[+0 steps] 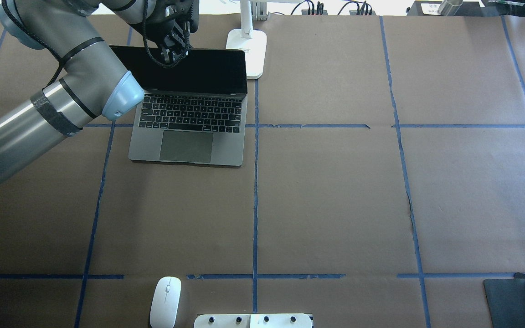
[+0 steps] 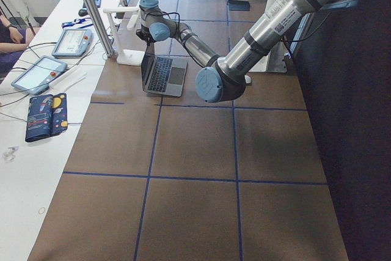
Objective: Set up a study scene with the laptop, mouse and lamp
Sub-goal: 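Carry the open laptop with the left gripper toward the white lamp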
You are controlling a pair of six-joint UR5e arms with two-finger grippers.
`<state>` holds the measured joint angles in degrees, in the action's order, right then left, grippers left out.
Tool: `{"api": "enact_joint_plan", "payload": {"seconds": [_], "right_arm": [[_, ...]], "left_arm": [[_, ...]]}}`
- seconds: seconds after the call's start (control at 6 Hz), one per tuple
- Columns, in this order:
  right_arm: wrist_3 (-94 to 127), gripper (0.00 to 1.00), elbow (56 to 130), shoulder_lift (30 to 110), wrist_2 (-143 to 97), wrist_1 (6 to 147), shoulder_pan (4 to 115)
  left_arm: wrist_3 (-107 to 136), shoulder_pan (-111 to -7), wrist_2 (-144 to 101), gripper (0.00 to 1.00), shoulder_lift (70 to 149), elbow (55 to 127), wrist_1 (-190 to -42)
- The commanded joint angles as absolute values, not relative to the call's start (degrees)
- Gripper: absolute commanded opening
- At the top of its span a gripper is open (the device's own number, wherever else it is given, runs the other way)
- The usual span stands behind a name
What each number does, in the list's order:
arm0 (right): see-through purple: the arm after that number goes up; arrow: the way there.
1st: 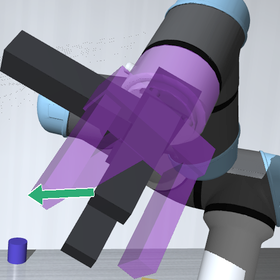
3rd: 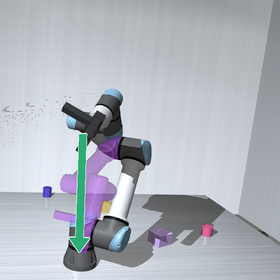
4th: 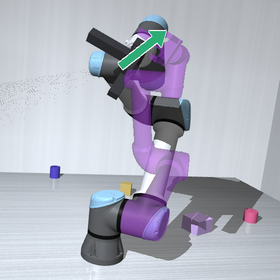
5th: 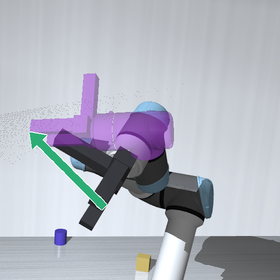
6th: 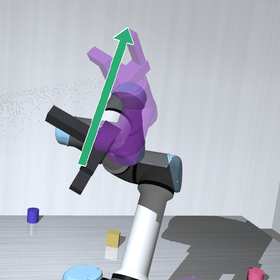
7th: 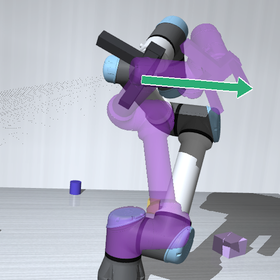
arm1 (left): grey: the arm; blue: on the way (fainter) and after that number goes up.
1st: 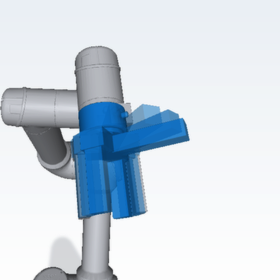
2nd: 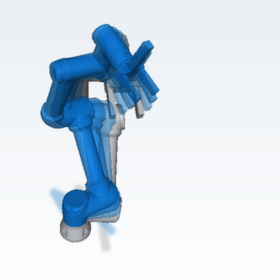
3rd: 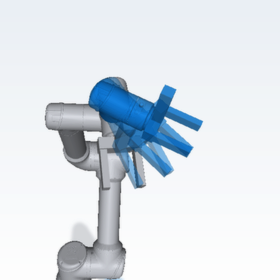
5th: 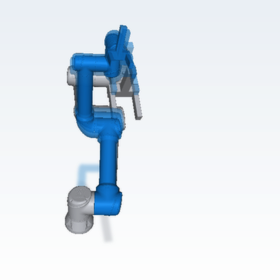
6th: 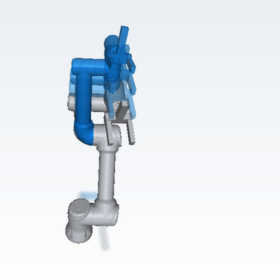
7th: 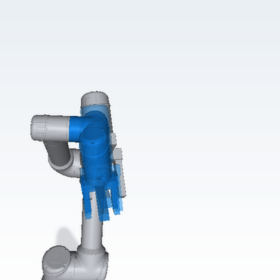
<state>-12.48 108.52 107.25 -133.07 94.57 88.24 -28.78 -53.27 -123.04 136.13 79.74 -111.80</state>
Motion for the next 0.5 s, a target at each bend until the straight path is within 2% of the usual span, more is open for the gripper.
{"api": "enact_joint_plan", "payload": {"seconds": [0.0,0.17,0.33], "right_arm": [[-12.5,1.0,108.4,107.2,-133.1,94.6,88.2],[-12.4,1.0,108.4,107.2,-133.1,94.6,88.2],[-12.5,1.0,108.4,107.2,-133.2,94.6,88.2]], "left_arm": [[-26.6,-53.2,-123.0,0.32,136.1,79.9,-112.3],[-26.1,-53.3,-123.0,0.77,136.1,82.3,-111.7],[-26.0,-53.7,-123.0,0.88,135.7,84.1,-111.4]]}}
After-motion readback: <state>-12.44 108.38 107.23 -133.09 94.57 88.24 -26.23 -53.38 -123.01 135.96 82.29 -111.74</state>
